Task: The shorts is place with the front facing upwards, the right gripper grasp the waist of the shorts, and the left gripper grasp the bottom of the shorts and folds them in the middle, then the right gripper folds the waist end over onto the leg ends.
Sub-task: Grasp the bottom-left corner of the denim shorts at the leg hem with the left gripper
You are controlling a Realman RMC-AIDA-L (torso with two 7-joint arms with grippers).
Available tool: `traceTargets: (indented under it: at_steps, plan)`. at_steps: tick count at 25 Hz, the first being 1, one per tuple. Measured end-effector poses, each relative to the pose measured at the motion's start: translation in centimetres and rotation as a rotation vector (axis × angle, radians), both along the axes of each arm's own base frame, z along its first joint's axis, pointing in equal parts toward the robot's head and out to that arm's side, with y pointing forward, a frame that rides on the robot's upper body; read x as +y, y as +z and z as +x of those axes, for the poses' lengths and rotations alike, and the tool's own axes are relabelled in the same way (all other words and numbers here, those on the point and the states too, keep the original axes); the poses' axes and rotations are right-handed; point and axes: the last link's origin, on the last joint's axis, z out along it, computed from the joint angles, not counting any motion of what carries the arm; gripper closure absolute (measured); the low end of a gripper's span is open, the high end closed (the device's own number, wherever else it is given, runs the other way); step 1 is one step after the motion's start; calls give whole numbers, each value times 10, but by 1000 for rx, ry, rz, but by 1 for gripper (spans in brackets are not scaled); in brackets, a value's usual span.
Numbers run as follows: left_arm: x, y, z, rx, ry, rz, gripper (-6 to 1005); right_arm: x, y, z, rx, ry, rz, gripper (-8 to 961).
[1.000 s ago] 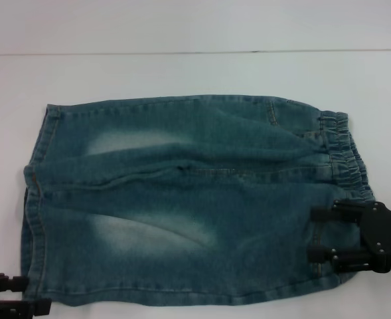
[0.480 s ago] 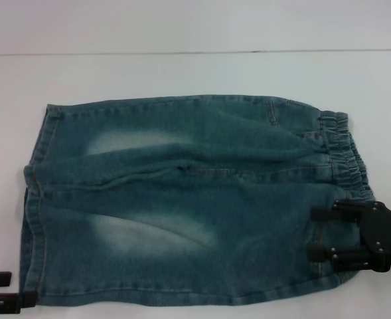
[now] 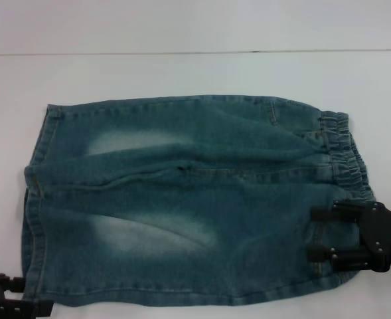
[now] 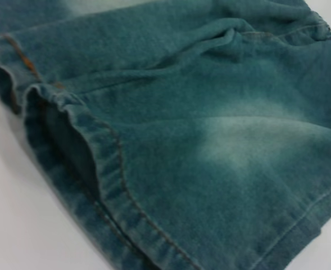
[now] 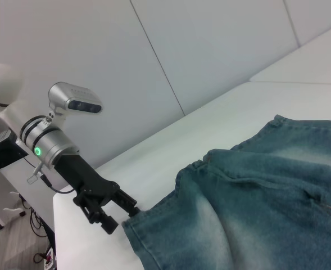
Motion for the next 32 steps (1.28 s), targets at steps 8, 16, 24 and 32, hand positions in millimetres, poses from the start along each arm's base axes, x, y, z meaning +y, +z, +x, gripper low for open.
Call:
traceTargets:
  at_steps: [8,16,24,32]
  plan:
    - [0,4,5,-5,-12,-7,64,1,0,0,-4,-4,4,38]
    - [3,4,8,-19,-28,13,64,1,0,1,-7,-7,6,39]
    - [5,2,9,-28,-31,11,64,2,0,2,-12,-10,12,40]
    - [12,-4,16,-54,-21,17,65,2,-2,2,-10,-16,8,41]
